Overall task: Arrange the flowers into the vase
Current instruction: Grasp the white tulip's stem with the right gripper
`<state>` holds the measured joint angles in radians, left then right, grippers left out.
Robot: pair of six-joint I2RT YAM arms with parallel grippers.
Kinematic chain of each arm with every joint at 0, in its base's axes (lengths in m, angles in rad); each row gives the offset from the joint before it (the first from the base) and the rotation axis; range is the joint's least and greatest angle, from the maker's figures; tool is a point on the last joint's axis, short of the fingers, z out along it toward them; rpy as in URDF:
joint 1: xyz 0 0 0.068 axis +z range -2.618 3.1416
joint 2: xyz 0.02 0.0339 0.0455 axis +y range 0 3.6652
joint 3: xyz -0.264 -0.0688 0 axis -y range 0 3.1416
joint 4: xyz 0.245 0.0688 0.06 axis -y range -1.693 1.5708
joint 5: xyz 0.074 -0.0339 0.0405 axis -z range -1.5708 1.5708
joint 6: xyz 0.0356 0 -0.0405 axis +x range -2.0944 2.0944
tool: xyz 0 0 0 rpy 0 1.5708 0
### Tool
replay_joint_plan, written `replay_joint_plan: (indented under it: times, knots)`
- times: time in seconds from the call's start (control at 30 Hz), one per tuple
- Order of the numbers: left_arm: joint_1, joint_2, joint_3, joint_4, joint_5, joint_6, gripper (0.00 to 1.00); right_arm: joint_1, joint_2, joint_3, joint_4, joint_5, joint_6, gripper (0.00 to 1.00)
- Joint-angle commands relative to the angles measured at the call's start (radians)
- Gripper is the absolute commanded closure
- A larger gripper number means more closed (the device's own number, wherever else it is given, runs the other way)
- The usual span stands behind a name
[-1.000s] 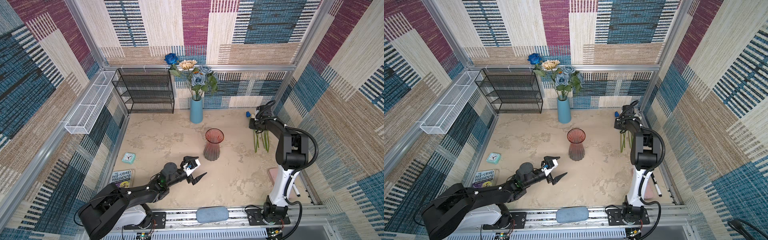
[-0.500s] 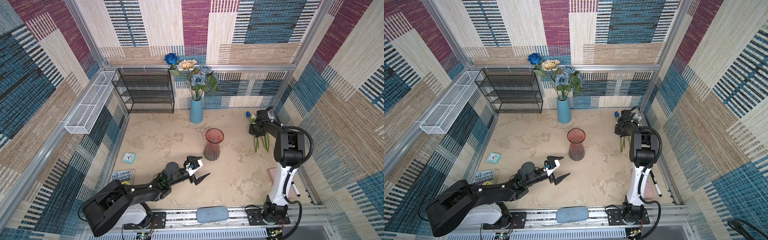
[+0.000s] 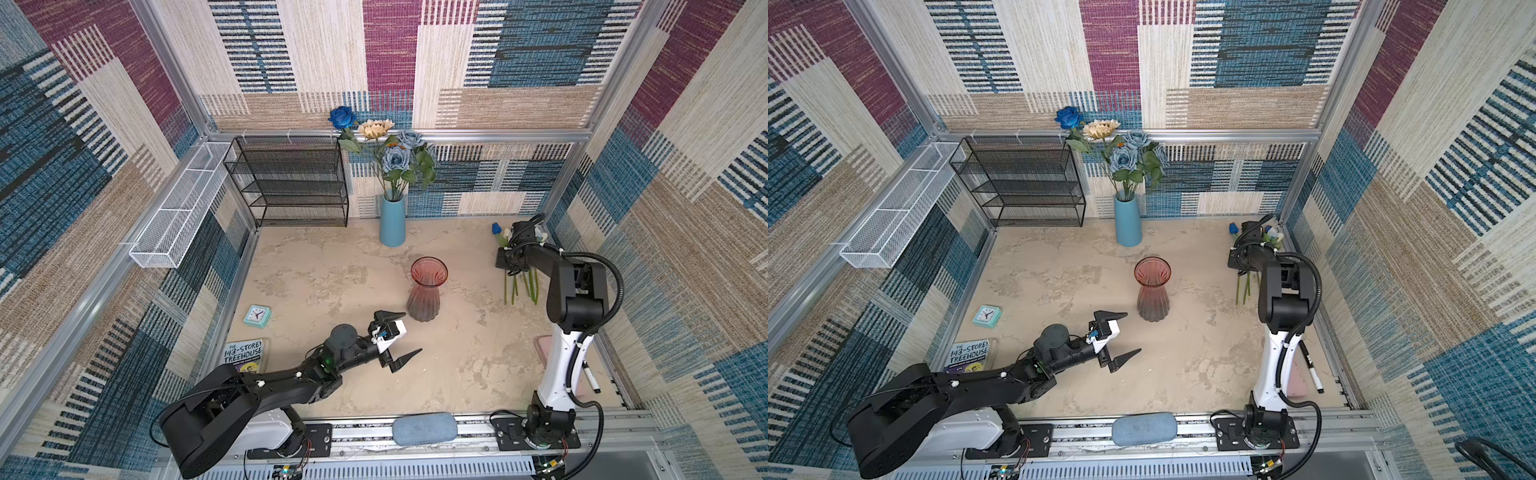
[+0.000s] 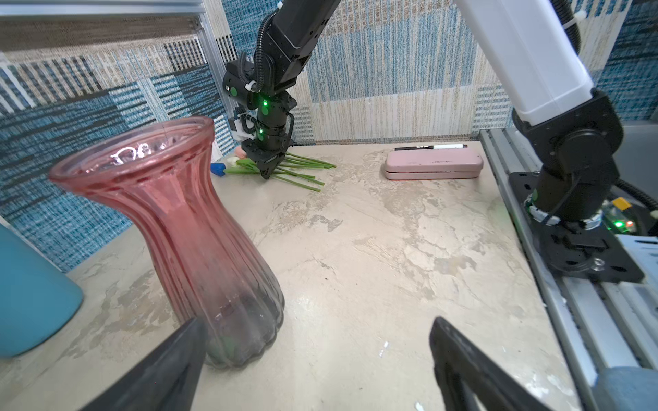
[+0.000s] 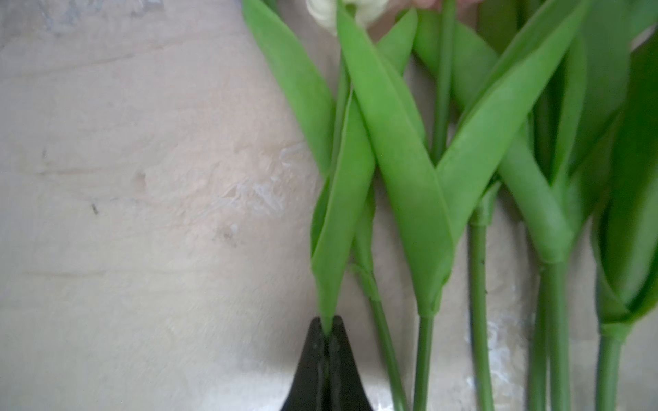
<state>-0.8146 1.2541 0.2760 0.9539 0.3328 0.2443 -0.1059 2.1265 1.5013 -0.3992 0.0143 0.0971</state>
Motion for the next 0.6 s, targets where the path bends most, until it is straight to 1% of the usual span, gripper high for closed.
replay_joint_plan:
  times: [0.0,0.17,0.27,0.37,0.47,0.57]
  knots:
    - [-0.001,-0.019,-0.025,0.077,-0.048,-0.005,0.0,0.0,-0.067,-0.034,0.015,-0.073,0.022,1.0]
    - [-0.001,-0.054,-0.079,0.171,-0.151,-0.028,0.0,0.0,-0.226,-0.109,0.078,-0.154,0.045,1.0]
    - [-0.001,-0.086,-0.095,0.171,-0.163,-0.018,0.0,0.0,-0.335,-0.162,0.121,-0.212,0.053,1.0]
    - [-0.001,-0.124,-0.104,0.15,-0.184,-0.024,0.0,0.003,-0.46,-0.229,0.195,-0.302,0.058,1.0]
    - [-0.001,-0.152,-0.113,0.14,-0.211,-0.019,0.0,0.015,-0.599,-0.3,0.3,-0.418,0.053,1.0]
    - [-0.001,-0.163,-0.122,0.14,-0.249,-0.024,0.0,0.047,-0.754,-0.412,0.493,-0.556,0.057,1.0]
